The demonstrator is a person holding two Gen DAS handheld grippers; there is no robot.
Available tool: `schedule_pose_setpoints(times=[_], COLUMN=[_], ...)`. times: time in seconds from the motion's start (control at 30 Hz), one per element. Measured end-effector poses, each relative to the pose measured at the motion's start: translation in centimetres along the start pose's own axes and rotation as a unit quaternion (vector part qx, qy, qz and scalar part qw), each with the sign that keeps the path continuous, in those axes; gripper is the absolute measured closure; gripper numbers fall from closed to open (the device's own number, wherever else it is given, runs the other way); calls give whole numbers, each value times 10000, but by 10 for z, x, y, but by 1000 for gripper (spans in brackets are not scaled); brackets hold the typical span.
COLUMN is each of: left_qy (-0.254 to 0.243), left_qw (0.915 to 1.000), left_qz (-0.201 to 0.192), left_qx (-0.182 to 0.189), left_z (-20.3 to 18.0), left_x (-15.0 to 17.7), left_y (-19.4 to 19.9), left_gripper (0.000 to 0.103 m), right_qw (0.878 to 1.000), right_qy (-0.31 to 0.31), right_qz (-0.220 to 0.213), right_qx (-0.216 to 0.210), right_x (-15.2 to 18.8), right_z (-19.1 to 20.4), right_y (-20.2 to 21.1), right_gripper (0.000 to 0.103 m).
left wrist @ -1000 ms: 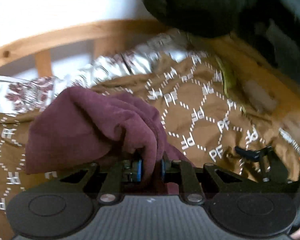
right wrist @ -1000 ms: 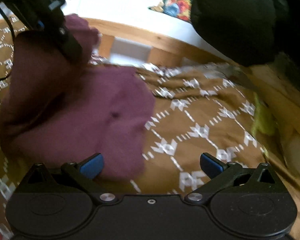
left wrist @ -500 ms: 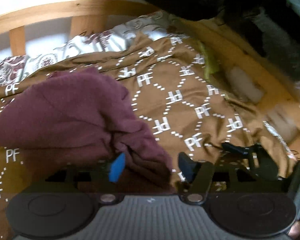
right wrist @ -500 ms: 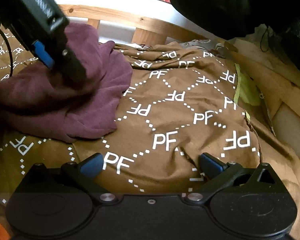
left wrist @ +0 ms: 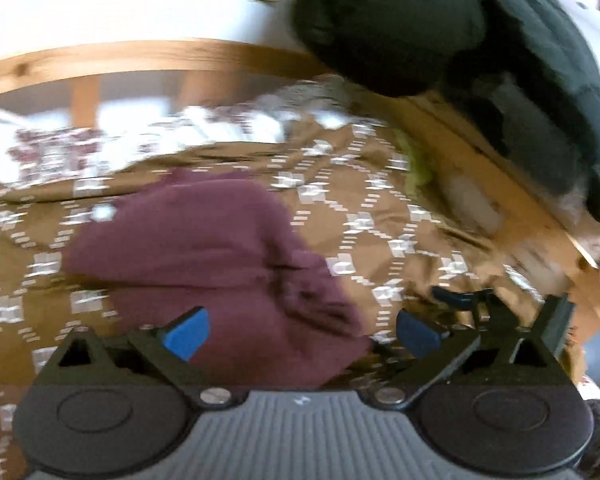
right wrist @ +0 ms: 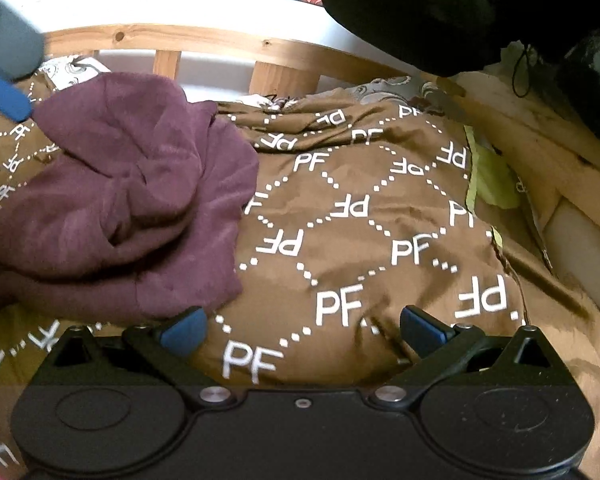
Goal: Fold small clothes
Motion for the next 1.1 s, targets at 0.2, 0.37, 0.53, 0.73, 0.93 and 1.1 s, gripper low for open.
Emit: schedule_pose_setpoints(times=[0.2,0.37,0.53,0.73,0.93,1.1], left_qy=[593,1158,1300,1185,1336,1356], left_qw=[9950,9863,9865,9892,9865,9856], left_qz=[-74,62,279,520,660,769], left_qx=[-807,-1173,-953,-692,-683,-652], left_z=[75,118,121,115,119,120], left_x=[17,38,50,63,67,72], left_y=[14,-5,-25,-40,-48,-53], left_gripper=[1,1,1,1,1,1], right_qw=[9993,9985,9983,9983,9953,9891], right_qy=[380,445,275,39,323,426], right_qz=[-56,-129,-247,-578,-761,-873], right_qx=[-44,289,458,50,-497,-1107], right_x=[-12,-26,-36,-63,-101,-130], right_z=[7,-2,-9,2,36,65], right_y=[1,5,10,9,-9,-29], right_gripper=[1,1,1,1,1,1])
Point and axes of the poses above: each gripper's, at about its wrist camera, not at the fingertips, and y roughly against the way its jaws point, z to its left, x to its underside, the point moved 10 cm from there along -y, roughly the way its jaws point, and after that the axes turned 7 degrees about -x, right-handed, at the moved point
